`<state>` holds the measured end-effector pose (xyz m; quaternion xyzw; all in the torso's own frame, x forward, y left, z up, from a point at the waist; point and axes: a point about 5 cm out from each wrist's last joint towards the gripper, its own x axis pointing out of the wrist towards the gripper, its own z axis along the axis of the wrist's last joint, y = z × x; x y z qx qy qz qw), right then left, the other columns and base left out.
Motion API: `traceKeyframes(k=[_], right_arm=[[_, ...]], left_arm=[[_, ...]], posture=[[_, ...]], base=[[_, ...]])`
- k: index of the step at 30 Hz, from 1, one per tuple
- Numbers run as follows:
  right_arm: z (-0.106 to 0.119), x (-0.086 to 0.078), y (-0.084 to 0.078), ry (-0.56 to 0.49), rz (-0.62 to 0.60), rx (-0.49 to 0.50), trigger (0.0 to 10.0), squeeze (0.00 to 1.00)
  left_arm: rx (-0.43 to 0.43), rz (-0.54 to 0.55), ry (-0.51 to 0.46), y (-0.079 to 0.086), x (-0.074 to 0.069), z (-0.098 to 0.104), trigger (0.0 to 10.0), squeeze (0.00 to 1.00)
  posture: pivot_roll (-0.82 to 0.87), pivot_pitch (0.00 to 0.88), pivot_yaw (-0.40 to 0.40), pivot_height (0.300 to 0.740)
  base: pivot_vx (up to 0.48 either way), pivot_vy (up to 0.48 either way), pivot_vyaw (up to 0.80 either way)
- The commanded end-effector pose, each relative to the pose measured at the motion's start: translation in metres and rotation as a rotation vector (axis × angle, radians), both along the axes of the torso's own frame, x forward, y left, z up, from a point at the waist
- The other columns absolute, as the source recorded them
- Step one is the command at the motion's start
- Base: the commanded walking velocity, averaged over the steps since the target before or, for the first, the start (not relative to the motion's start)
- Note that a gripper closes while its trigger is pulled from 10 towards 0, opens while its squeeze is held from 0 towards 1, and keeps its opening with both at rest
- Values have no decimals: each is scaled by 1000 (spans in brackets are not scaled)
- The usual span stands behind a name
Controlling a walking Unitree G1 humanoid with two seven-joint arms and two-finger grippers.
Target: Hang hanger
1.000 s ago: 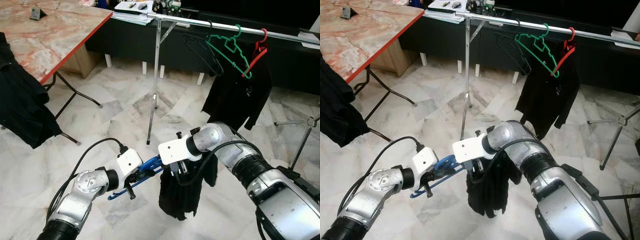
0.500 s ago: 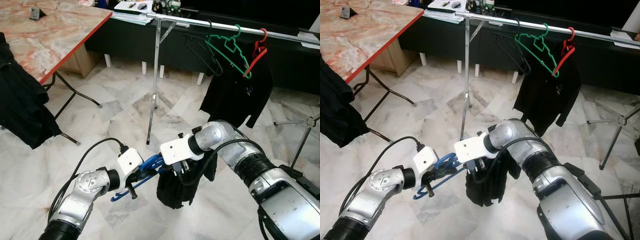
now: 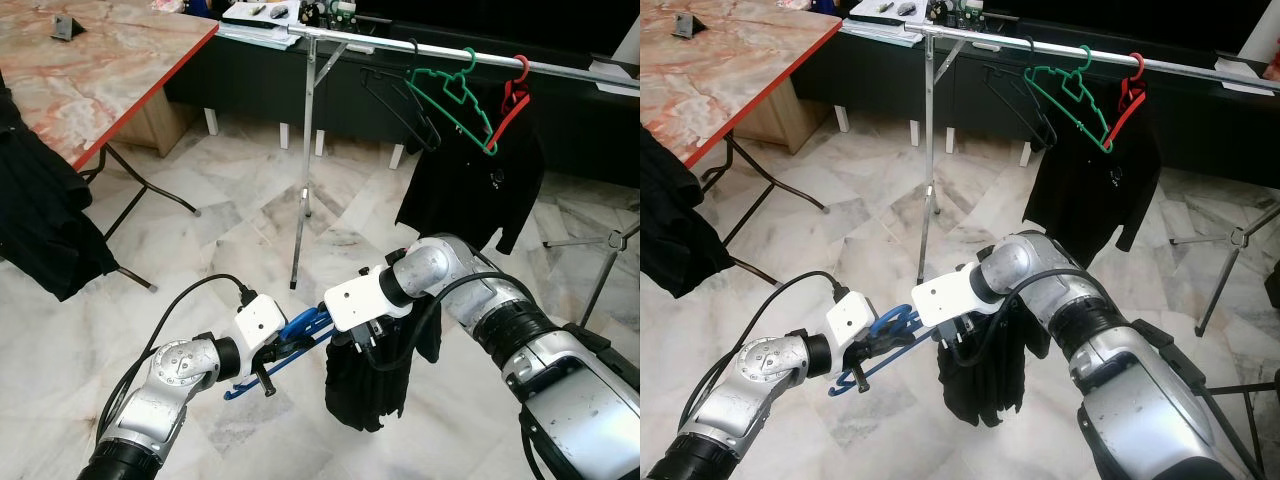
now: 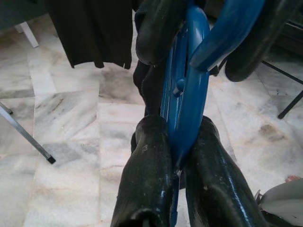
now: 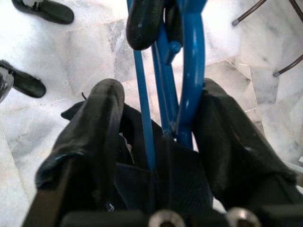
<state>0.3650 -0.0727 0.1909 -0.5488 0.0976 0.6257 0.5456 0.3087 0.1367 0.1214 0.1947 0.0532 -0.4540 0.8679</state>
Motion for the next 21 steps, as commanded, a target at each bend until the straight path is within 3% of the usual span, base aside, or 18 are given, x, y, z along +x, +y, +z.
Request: traceKeyframes(k=[1, 12, 17, 21], right_arm=[[12, 2, 4, -40, 36, -7, 10000, 0], [-5, 2, 13, -46, 2, -11, 10000, 0], [6, 6, 16, -85, -29, 60, 10000, 0], [33, 16, 14, -149, -108, 190, 10000, 0]], left_arm=[[25, 54, 32, 11, 0, -8, 0, 0], [21, 52, 28, 10, -1, -8, 0, 0], [20, 57, 29, 12, -1, -9, 0, 0], [20, 59, 34, 11, -2, -10, 0, 0]], posture=[[-28, 195, -121, 740], [-25, 201, -126, 740], [-25, 201, -126, 740], [-30, 202, -126, 740]], base=[[0, 0, 0], [0, 0, 0], [0, 0, 0], [0, 0, 0]])
